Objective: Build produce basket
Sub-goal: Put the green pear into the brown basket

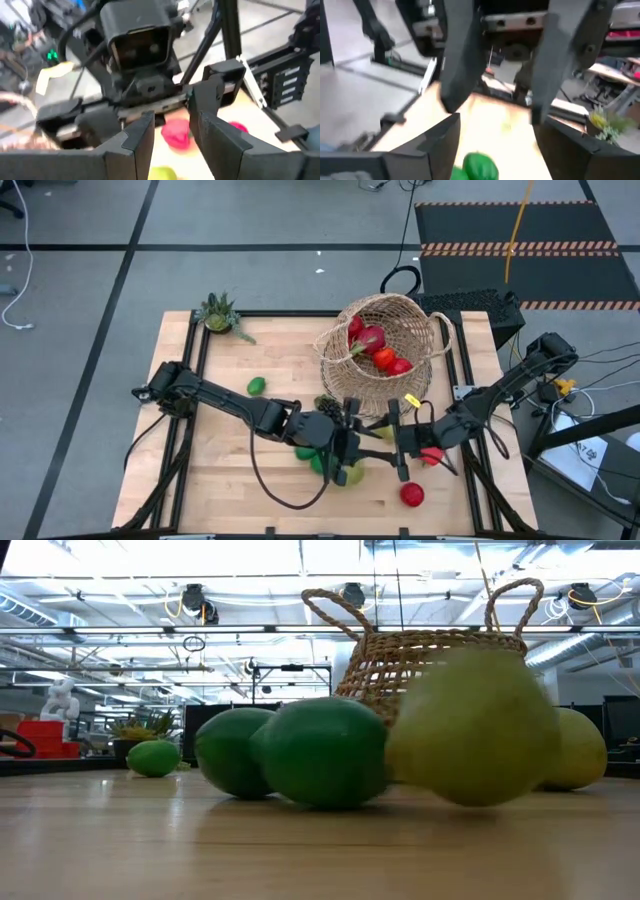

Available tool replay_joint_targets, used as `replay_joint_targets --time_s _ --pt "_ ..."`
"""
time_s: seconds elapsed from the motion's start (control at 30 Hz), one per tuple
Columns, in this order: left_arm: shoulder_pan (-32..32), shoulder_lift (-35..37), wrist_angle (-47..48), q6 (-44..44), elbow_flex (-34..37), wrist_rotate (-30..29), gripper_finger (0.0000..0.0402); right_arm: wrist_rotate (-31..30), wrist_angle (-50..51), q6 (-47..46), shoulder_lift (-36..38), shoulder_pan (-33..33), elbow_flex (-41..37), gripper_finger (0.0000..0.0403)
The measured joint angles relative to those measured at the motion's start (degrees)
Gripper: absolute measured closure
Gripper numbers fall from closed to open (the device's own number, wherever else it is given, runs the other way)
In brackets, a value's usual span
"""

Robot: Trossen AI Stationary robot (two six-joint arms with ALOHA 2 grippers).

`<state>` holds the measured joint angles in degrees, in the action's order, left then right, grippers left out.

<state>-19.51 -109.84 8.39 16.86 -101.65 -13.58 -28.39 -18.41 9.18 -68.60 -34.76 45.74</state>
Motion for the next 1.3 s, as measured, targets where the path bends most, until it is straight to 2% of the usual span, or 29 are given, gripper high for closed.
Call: replay_joint_targets --time_s 0.17,0.4,0.57,0.77,0.9,1.07,1.3 --pt "-0.72 0.0 5.2 -2.75 0.0 -3.01 0.0245 -0.05 4.19 -0.97 0.0 0.0 0.0 0.0182" --pt "-3.56 0.84 13.91 -4.11 0.0 -3.11 0.0245 0.08 11.43 -1.12 0.0 -0.65 0.0 0.0182" --pt "-5.08 2.46 18.27 -7.83 -0.07 -5.86 0.0245 0.09 13.66 -6.22 0.0 -0.73 0.0 0.0181" --pt "-5.79 3.15 21.52 -10.82 -0.04 -6.04 0.0245 0.27 14.1 -10.83 -0.95 -2.16 0.0 0.0171" --pt "-6.3 3.17 24.86 -13.47 -0.04 -6.02 0.0245 3.17 11.1 -12.96 -3.63 -3.32 0.0 0.0155" --pt "-7.25 3.17 28.3 -16.1 -0.04 -6.08 0.0245 3.2 3.05 -14.08 -10.63 -4.64 0.0 0.013" --pt "-10.11 2.82 33.42 -27.89 -0.04 -6.19 0.0245 5.17 -6.17 -18.11 -20.19 -7.16 0.01 0.0093"
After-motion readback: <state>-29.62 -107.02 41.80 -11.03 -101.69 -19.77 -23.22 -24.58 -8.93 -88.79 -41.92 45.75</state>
